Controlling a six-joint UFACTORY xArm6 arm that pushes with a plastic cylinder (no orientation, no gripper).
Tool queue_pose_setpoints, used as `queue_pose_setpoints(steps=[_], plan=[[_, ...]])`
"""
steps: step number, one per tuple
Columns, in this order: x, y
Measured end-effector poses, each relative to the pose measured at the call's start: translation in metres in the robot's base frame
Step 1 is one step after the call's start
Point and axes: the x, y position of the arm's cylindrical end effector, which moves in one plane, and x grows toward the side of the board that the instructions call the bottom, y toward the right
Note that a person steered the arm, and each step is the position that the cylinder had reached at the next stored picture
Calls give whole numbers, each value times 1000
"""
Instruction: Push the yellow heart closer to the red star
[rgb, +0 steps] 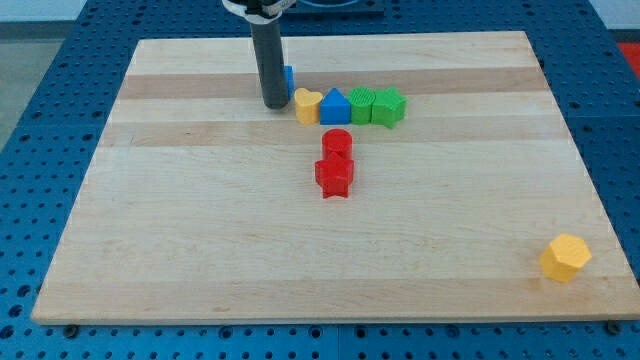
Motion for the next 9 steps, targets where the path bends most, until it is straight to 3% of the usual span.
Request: queue_pose_setpoints(steps=[4,9], plan=[[-10,36],[80,36]])
